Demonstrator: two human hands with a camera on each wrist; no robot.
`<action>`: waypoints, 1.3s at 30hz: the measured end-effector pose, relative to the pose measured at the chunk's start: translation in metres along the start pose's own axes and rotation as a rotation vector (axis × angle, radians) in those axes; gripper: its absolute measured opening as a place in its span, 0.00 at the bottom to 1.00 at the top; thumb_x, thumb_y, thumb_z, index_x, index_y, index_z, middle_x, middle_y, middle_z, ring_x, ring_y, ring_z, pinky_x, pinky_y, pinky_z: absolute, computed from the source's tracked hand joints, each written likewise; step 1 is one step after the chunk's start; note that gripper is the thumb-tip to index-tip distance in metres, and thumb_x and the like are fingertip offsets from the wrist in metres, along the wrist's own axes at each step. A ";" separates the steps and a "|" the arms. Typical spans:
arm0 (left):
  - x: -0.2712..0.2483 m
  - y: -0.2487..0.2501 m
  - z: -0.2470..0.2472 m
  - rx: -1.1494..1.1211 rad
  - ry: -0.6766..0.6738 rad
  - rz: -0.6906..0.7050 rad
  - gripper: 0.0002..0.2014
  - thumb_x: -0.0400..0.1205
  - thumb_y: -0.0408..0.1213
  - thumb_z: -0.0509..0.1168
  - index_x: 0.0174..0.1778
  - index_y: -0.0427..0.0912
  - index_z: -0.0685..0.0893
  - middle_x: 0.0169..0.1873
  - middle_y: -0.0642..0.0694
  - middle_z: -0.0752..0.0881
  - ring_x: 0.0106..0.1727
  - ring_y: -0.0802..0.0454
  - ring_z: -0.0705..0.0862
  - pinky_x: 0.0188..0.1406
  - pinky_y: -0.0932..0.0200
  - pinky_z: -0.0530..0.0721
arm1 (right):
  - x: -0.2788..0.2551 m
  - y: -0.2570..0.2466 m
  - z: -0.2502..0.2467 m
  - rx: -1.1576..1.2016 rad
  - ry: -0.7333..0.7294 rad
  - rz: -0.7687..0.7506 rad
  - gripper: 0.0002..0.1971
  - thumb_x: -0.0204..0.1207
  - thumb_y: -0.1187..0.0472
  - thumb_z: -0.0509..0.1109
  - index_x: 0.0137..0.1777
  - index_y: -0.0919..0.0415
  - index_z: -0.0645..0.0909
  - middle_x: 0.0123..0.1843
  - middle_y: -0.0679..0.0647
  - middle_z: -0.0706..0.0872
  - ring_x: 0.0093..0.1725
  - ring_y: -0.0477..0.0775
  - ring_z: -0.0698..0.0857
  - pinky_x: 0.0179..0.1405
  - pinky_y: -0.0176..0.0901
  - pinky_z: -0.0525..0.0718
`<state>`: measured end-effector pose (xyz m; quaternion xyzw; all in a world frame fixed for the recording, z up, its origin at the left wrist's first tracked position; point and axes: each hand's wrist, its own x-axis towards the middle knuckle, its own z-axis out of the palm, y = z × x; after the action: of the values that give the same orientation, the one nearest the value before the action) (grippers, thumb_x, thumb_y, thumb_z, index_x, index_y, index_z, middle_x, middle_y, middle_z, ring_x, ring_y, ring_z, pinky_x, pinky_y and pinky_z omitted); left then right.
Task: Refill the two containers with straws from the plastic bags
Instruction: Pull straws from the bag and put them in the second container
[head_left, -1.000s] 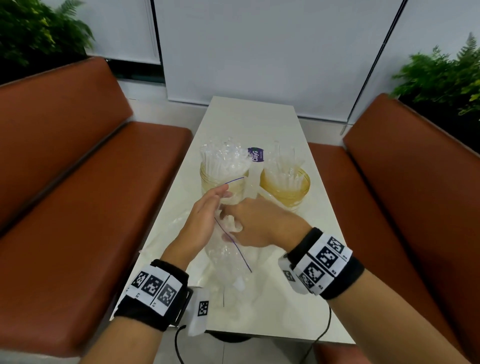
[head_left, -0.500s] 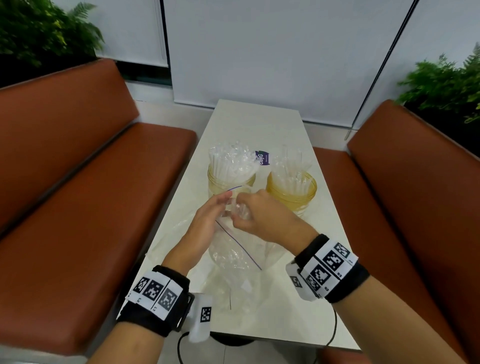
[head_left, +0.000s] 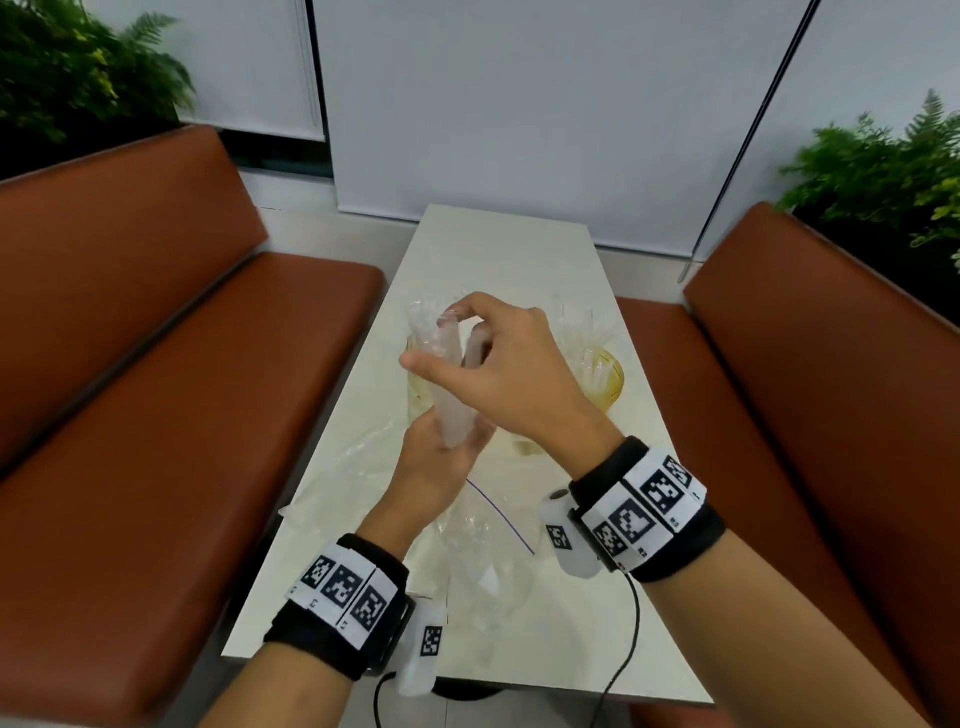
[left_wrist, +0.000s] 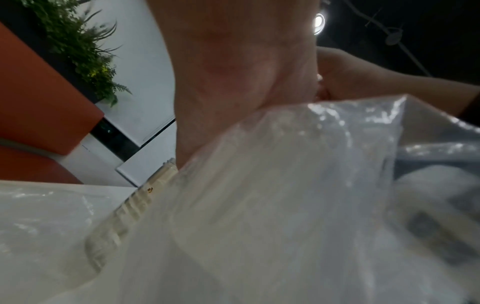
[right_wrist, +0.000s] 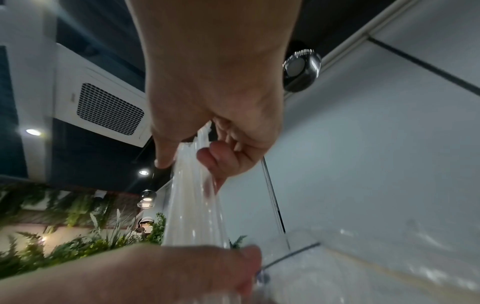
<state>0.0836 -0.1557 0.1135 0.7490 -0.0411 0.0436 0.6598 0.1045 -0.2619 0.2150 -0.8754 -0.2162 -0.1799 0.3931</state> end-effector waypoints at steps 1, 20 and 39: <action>0.000 0.001 0.000 0.022 -0.011 0.014 0.12 0.85 0.50 0.68 0.60 0.48 0.86 0.48 0.51 0.92 0.51 0.58 0.90 0.47 0.63 0.86 | -0.003 0.002 0.002 0.017 0.007 0.025 0.29 0.63 0.31 0.80 0.55 0.51 0.86 0.31 0.43 0.84 0.35 0.42 0.85 0.42 0.39 0.85; 0.004 -0.014 -0.014 -0.029 -0.029 -0.077 0.18 0.71 0.37 0.83 0.54 0.42 0.87 0.55 0.55 0.91 0.51 0.66 0.89 0.41 0.80 0.80 | 0.066 0.013 -0.087 0.001 0.583 -0.085 0.18 0.73 0.52 0.75 0.26 0.57 0.75 0.21 0.44 0.75 0.19 0.39 0.70 0.21 0.30 0.62; 0.010 -0.022 -0.019 -0.110 -0.001 -0.142 0.12 0.76 0.35 0.79 0.54 0.50 0.89 0.55 0.56 0.90 0.56 0.57 0.90 0.63 0.46 0.88 | 0.037 0.177 -0.048 -0.204 0.354 0.526 0.49 0.57 0.29 0.82 0.75 0.51 0.73 0.62 0.50 0.86 0.65 0.55 0.84 0.59 0.47 0.84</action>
<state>0.0958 -0.1341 0.0957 0.7126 0.0097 -0.0061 0.7015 0.2212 -0.3956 0.1548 -0.8912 0.1080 -0.2425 0.3677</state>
